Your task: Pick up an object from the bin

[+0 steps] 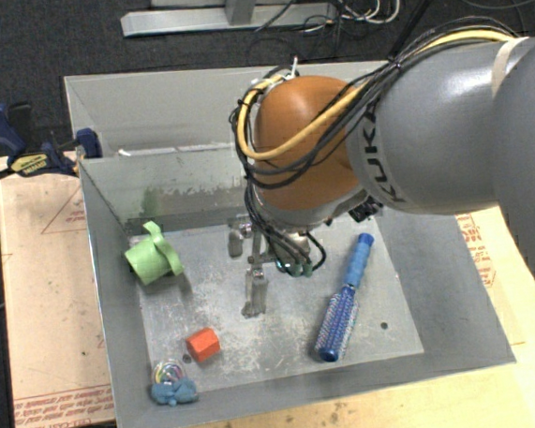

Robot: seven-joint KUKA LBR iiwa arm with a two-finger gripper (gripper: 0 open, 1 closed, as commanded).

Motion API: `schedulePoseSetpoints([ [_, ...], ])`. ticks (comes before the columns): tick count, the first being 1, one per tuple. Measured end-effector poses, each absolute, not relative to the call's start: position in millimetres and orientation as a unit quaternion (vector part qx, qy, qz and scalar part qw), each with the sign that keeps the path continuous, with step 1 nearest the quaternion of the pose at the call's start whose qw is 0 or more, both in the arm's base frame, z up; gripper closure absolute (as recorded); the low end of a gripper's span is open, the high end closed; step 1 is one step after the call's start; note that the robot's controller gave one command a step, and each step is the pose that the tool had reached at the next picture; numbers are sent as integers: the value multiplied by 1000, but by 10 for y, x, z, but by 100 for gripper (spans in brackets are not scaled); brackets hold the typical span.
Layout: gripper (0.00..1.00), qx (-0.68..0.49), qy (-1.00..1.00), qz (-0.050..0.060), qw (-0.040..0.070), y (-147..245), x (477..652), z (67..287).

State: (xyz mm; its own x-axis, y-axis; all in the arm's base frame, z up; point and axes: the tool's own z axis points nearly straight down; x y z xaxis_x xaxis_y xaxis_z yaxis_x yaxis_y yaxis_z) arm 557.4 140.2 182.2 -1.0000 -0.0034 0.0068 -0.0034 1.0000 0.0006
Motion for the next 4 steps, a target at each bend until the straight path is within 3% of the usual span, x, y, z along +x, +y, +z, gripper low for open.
schedulePoseSetpoints([
  [1, 0, -32, -999, 0, 5, 2025, 5222, 930],
  [2, 100, -36, -999, -1, -1, 1992, 5268, 983],
  [3, 100, -33, -999, -4, -7, 1760, 5473, 772],
  [4, 100, -39, -999, -2, -3, 1822, 5199, 1387],
])
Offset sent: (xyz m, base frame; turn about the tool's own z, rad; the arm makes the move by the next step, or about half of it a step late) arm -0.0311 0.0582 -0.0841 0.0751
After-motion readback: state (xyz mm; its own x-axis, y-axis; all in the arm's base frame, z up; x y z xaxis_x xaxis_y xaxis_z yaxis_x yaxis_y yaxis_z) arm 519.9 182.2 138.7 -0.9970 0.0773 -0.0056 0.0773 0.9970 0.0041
